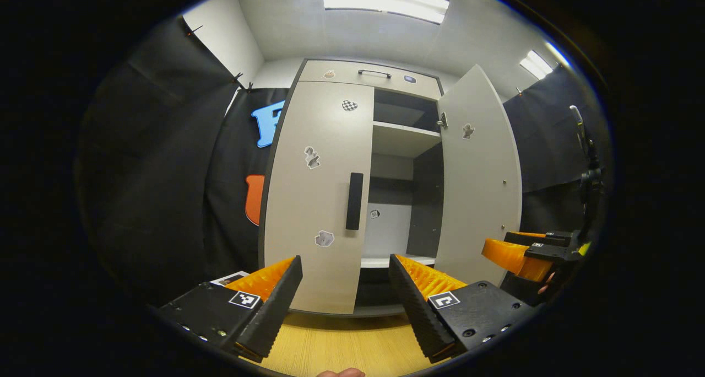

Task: Open the right door of the double-door shoe cabinet with the right hand, and open the left door with the left hand.

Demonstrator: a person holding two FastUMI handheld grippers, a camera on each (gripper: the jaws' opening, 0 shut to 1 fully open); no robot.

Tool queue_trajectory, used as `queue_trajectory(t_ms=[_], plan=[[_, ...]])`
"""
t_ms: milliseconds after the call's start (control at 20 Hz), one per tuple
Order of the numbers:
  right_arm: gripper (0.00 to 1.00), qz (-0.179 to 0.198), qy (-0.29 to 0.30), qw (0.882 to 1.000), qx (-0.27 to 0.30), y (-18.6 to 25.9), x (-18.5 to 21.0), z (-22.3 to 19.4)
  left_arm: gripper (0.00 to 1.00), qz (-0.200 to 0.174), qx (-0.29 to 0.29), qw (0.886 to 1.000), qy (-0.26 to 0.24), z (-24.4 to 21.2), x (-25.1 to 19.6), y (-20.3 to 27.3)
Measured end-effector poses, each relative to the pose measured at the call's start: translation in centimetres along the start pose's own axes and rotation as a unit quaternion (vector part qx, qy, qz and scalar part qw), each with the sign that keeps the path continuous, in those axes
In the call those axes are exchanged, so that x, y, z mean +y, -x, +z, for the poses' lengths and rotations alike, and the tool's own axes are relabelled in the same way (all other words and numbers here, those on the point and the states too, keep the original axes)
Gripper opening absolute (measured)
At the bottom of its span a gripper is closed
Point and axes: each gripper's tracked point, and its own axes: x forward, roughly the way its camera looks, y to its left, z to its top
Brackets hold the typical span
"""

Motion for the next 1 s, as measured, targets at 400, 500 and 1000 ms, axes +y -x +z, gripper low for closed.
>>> queue_trajectory(t_ms=[400,500,1000], plan=[[0.76,0.000,-0.008,1.000,-0.005,0.7,-0.6,-0.3,0.95,-0.054,-0.031,0.998,-0.018,4.6,-2.5,-11.3],[0.76,-0.002,-0.005,1.000,-0.002,1.0,-0.7,-0.7,0.95,-0.061,-0.017,0.998,-0.025,4.6,-3.2,-16.3],[0.76,-0.020,-0.025,0.999,0.002,0.4,-3.6,-1.2,0.91,0.009,0.054,0.997,-0.057,0.1,-0.8,-26.6]])
